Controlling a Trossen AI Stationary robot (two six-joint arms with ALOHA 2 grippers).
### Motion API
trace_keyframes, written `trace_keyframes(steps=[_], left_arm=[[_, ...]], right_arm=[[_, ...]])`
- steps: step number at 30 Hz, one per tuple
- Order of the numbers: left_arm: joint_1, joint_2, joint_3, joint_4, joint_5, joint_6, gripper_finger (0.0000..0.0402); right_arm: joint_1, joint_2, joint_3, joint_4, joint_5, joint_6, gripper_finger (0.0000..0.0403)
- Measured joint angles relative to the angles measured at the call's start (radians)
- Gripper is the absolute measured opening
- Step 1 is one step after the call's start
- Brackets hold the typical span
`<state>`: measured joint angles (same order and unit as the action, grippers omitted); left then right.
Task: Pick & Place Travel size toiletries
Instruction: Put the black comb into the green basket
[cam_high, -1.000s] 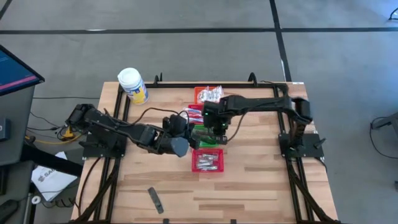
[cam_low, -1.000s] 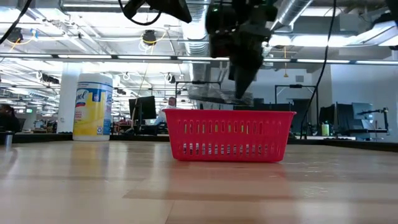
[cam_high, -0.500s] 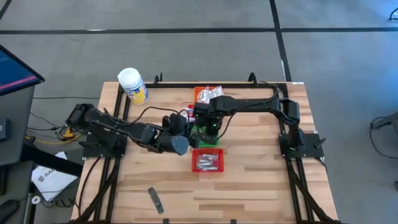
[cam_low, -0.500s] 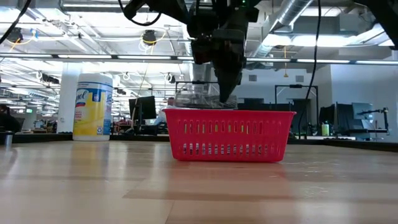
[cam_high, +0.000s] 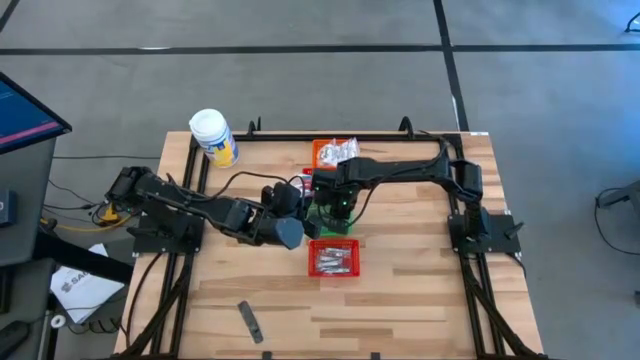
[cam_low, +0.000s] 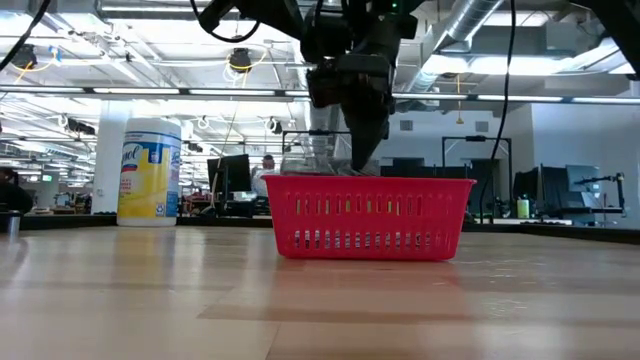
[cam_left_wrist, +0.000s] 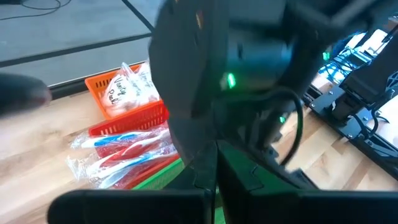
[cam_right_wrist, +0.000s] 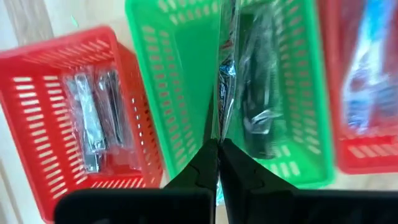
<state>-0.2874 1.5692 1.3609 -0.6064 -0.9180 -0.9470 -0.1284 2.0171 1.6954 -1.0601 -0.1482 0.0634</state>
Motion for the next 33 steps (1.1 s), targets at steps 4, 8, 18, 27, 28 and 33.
trace_keyframes(steps=[4,8,18,27,28,33], left_arm=[[0.000,0.000,0.000,0.000,0.000,0.000,0.0002],[0.000,0.000,0.000,0.000,0.000,0.000,0.0002],[0.000,0.000,0.000,0.002,0.000,-0.003,0.0002],[0.000,0.000,0.000,0.003,-0.001,-0.003,0.0002],[0.000,0.000,0.000,0.003,0.000,-0.003,0.0002],[0.000,0.000,0.000,0.003,-0.001,-0.003,0.0002]], right_arm=[[0.016,0.000,-0.054,0.028,0.000,0.016,0.0000],[0.023,0.001,-0.063,0.055,0.000,0.024,0.0000],[0.022,0.000,-0.111,0.091,0.009,0.043,0.0000],[0.022,0.000,-0.136,0.114,0.015,0.052,0.0000],[0.022,0.000,-0.136,0.115,0.016,0.048,0.0000],[0.022,0.000,-0.136,0.132,0.018,0.045,0.0000]])
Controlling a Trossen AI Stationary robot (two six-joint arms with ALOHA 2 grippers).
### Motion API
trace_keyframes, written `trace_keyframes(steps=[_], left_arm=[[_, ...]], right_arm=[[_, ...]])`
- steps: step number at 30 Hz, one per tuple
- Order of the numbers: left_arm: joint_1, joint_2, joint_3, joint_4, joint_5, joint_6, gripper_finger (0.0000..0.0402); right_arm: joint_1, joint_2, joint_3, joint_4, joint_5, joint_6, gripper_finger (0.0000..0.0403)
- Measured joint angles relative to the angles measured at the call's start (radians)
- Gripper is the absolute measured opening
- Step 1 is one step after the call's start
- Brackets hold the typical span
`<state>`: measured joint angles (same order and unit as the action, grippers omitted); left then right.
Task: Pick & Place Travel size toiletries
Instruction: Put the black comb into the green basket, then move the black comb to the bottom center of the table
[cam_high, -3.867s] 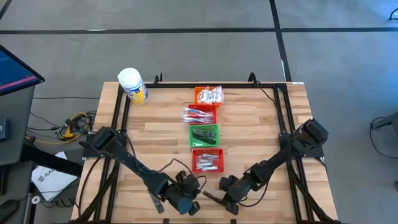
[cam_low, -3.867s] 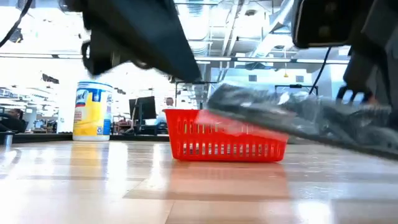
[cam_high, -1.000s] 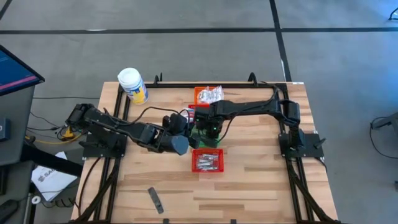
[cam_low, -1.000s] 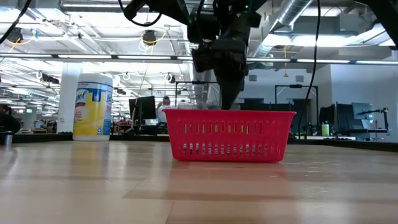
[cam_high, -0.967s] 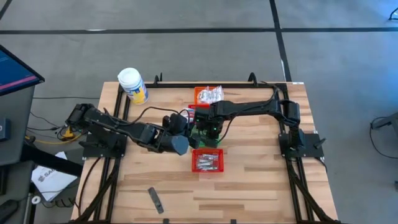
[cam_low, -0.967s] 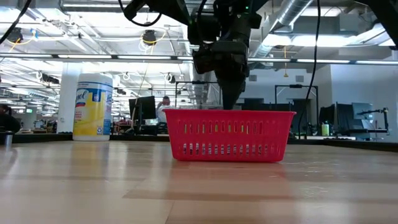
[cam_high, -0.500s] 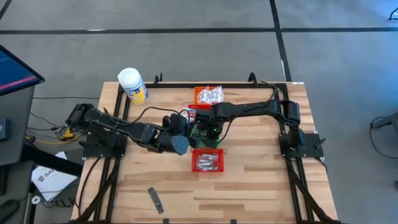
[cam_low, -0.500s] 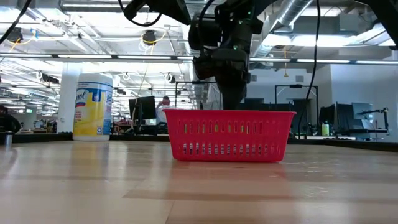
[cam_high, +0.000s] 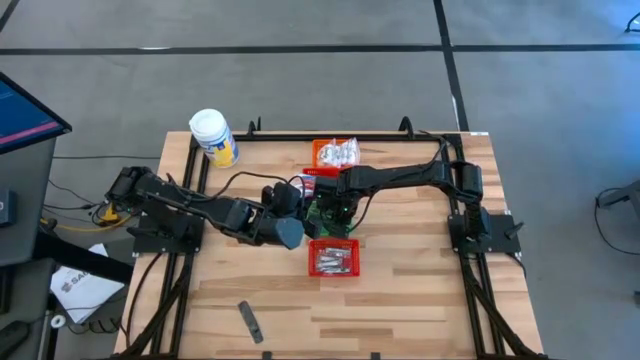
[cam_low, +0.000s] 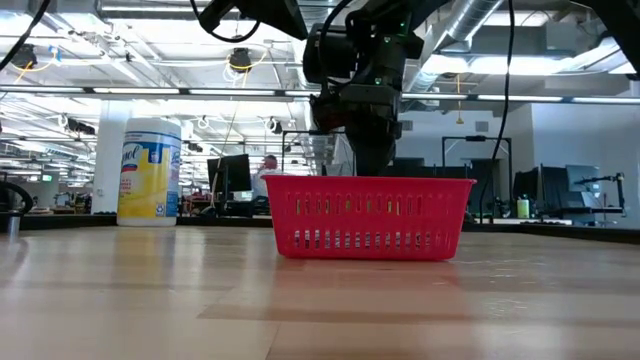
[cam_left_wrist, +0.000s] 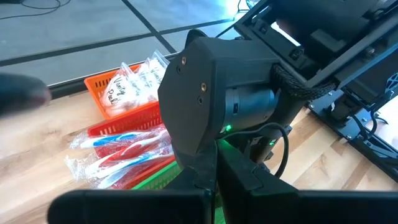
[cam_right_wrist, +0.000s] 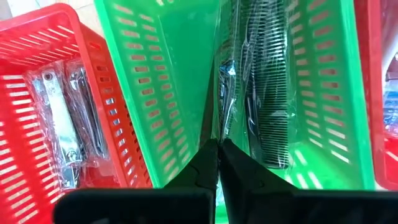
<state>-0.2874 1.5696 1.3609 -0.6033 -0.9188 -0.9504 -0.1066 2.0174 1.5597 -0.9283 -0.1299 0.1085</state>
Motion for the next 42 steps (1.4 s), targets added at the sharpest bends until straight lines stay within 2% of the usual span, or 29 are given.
trace_keyframes(steps=[14,23,29,36,42], left_arm=[[0.000,0.000,0.000,0.000,0.000,0.000,0.0002],[0.000,0.000,0.000,-0.001,0.011,0.013,0.0002],[0.000,0.000,0.000,-0.001,0.082,0.054,0.0002],[-0.009,0.000,0.000,-0.003,0.248,0.089,0.0002],[-0.049,0.000,0.000,-0.009,0.303,0.090,0.0002]], right_arm=[[0.000,0.000,0.000,-0.002,0.000,-0.003,0.0077],[0.000,0.000,0.000,-0.003,-0.001,-0.070,0.0087],[0.000,-0.004,0.000,-0.009,-0.002,-0.085,0.0087],[0.006,-0.004,0.000,-0.015,-0.003,-0.080,0.0087],[0.022,-0.046,0.001,0.001,-0.003,-0.050,0.0085]])
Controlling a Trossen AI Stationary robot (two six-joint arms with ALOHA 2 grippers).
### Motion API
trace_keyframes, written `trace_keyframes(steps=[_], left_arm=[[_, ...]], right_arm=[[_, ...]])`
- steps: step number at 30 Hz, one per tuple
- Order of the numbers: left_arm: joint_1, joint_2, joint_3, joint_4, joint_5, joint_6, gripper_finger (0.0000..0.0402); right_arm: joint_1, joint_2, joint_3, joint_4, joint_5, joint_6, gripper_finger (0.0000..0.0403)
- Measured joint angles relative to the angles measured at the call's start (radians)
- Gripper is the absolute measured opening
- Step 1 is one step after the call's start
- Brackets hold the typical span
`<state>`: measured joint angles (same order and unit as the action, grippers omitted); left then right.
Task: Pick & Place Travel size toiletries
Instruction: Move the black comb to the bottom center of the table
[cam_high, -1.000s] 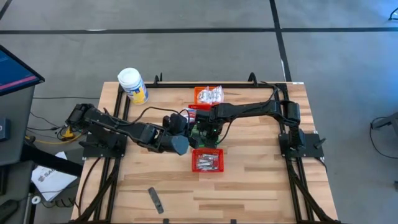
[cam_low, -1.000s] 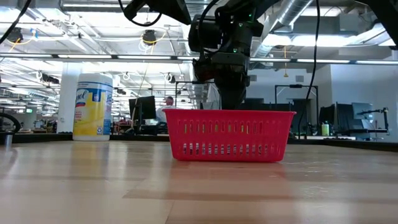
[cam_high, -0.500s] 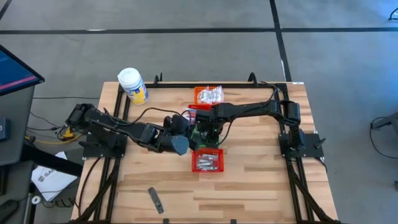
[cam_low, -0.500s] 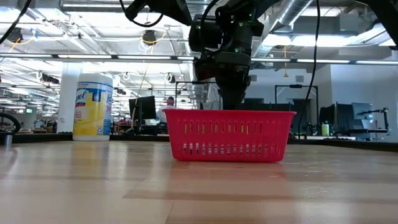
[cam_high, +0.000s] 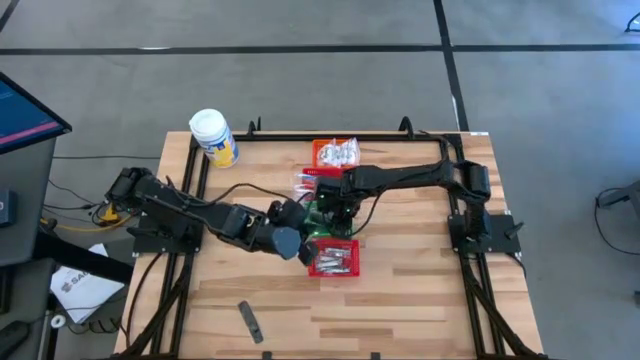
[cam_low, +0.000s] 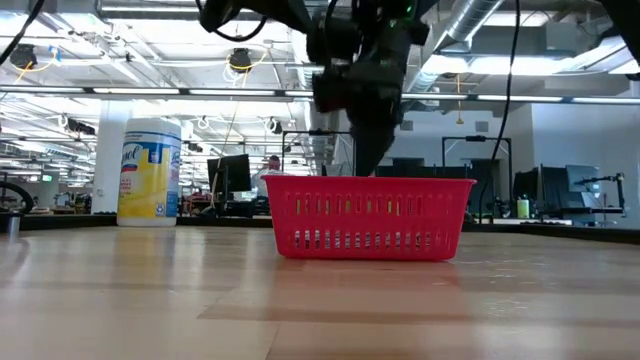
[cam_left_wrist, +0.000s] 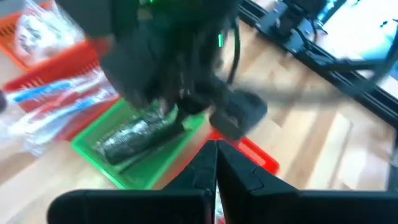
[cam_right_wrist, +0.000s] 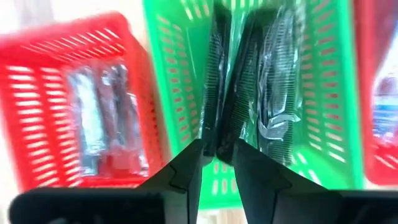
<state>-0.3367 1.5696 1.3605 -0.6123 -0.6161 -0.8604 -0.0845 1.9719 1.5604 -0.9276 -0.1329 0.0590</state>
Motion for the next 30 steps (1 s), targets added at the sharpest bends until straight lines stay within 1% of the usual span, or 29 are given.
trace_keyframes(steps=[6,12,17,21,24,28,30], left_arm=[[-0.036,0.000,0.000,-0.005,0.056,-0.007,0.0002],[-0.059,-0.004,-0.001,-0.073,0.169,0.041,0.0002],[-0.094,-0.028,-0.001,-0.177,0.257,0.071,0.0002],[-0.154,-0.060,-0.001,-0.253,0.276,0.071,0.0002],[-0.209,-0.085,-0.001,-0.274,0.277,0.073,0.0002],[-0.278,-0.092,-0.001,-0.279,0.283,0.082,0.0002],[-0.315,-0.092,-0.008,-0.275,0.284,0.074,0.0002]], right_arm=[[0.015,-0.126,0.000,0.056,0.000,0.074,0.0067],[0.050,-0.244,0.001,0.122,0.001,0.161,0.0054],[0.114,-0.274,0.002,0.200,0.001,0.274,0.0040],[0.179,-0.263,0.000,0.250,0.005,0.380,0.0016],[0.237,-0.248,-0.002,0.271,0.051,0.449,0.0003],[0.314,-0.251,0.001,0.288,0.182,0.546,0.0005],[0.346,-0.250,0.000,0.289,0.224,0.581,0.0002]])
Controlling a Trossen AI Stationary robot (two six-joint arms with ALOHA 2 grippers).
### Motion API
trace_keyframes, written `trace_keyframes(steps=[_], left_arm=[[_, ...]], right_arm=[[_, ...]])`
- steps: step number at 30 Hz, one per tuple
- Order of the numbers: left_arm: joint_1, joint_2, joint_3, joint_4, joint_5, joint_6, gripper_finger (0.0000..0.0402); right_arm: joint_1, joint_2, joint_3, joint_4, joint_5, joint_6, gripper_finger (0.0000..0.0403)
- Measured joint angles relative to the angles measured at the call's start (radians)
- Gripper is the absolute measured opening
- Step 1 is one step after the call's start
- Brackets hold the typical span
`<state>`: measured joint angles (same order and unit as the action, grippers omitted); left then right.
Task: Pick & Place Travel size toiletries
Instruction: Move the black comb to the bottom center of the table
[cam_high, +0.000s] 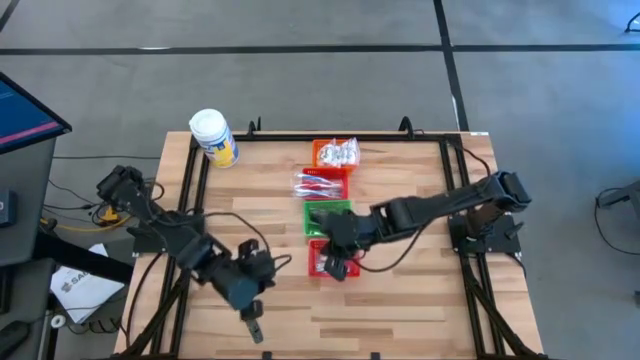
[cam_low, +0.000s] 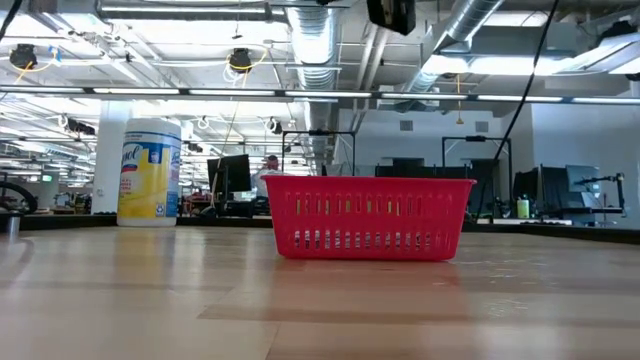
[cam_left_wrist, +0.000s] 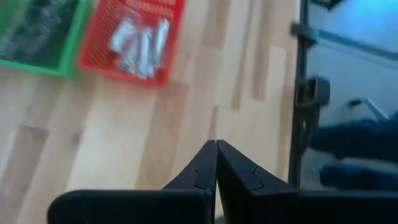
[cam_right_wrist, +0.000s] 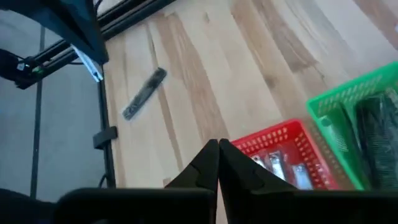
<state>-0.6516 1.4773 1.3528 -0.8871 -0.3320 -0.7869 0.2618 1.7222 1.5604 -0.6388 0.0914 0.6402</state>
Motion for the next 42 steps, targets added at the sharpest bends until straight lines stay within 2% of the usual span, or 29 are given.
trace_keyframes(steps=[8,12,15,24,32,37,42], left_arm=[[-0.110,0.000,-0.170,0.038,0.125,-0.102,0.0002],[-0.165,0.001,-0.275,0.138,0.210,-0.146,0.0002],[-0.201,0.001,-0.349,0.235,0.261,-0.175,0.0002],[-0.215,0.001,-0.493,0.401,0.324,-0.211,0.0001],[-0.179,0.061,-0.532,0.548,0.366,-0.185,0.0001],[-0.165,0.142,-0.533,0.600,0.413,-0.170,0.0001],[-0.148,0.207,-0.532,0.687,0.455,-0.167,0.0001]], right_arm=[[0.104,0.000,0.000,0.022,0.033,0.117,0.0001],[0.142,0.000,0.000,0.023,0.092,0.152,0.0002],[0.154,0.000,0.000,0.020,0.094,0.175,0.0001],[0.199,0.000,-0.076,0.108,0.143,0.246,0.0001],[0.283,-0.001,-0.163,0.227,0.230,0.332,0.0000],[0.332,0.001,-0.228,0.370,0.233,0.303,0.0000],[0.354,0.000,-0.266,0.404,0.238,0.303,0.0000]])
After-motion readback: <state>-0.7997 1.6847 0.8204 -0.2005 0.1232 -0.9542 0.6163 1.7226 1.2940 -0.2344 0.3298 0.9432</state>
